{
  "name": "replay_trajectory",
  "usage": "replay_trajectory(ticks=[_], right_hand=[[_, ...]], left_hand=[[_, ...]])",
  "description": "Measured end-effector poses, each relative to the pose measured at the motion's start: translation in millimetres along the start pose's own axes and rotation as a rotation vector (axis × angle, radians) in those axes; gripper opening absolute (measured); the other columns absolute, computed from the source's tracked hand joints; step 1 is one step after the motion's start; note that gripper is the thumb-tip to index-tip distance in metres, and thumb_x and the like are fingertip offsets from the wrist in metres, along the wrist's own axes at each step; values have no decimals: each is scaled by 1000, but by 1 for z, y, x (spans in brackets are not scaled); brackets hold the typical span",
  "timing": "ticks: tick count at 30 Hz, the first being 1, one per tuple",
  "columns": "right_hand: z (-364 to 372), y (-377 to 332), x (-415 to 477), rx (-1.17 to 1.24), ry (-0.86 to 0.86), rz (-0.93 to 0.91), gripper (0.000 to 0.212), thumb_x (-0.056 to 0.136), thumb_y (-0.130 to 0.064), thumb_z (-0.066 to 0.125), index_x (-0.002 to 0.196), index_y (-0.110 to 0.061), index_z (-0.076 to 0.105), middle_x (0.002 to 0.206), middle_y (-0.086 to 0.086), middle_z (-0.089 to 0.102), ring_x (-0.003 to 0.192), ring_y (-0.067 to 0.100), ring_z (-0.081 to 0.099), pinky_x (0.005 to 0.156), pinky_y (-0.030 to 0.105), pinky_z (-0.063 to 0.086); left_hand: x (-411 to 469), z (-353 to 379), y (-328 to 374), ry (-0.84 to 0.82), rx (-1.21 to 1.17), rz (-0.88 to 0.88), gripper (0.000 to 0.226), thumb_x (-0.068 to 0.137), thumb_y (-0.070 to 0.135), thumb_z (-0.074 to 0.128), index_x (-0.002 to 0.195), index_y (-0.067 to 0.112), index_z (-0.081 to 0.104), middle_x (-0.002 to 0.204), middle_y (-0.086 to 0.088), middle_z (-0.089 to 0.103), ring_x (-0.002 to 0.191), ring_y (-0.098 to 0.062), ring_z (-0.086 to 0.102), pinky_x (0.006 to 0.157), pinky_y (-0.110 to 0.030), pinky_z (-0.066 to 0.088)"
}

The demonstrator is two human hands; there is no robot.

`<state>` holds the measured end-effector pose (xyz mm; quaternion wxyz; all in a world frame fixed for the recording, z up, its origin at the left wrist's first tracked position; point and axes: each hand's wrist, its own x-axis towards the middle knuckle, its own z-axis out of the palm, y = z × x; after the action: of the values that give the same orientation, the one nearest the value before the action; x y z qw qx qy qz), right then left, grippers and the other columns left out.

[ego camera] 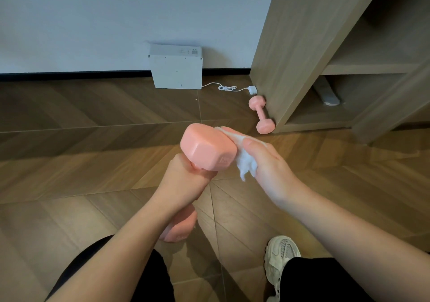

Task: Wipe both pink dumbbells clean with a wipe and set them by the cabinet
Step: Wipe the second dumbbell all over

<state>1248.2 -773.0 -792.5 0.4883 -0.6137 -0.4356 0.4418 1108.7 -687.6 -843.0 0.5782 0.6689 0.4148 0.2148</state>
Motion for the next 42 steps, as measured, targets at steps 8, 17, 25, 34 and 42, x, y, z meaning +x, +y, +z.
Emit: replay_trajectory(ticks=[8,17,25,34,42], right_hand=[[8,-7,0,-253,-89,-129,46,99,-19,27,134,-9,54,143,-2,51,137,5,37,120,38,19],[1,8,0,-446,-50,-235,43,98,-18,30,126,-11,61,133,-3,58,130,5,45,113,39,30],[2,19,-4,-442,-18,-396,36,100,-14,34,115,-7,66,121,0,64,123,15,53,109,44,35],[3,25,0,-416,92,-477,35,100,-13,34,105,-3,67,108,5,67,109,18,60,95,37,46],[2,30,-2,-506,94,-166,43,97,-34,27,108,-18,65,103,-8,64,101,6,57,86,23,43]], left_hand=[[3,0,-7,-42,474,2,23,77,37,61,73,15,63,69,-6,68,67,-25,63,53,-30,47],[1,-2,-4,-57,804,45,28,82,39,55,61,22,47,60,3,54,53,-15,51,44,-27,32],[-4,0,1,-103,846,24,31,85,38,53,60,22,45,60,2,51,52,-17,47,46,-27,30],[-6,8,1,-151,774,27,31,83,40,56,59,22,45,62,4,52,54,-15,49,46,-26,30],[-8,7,-3,-55,951,146,30,85,38,51,60,26,37,60,9,42,52,-12,39,46,-25,24]])
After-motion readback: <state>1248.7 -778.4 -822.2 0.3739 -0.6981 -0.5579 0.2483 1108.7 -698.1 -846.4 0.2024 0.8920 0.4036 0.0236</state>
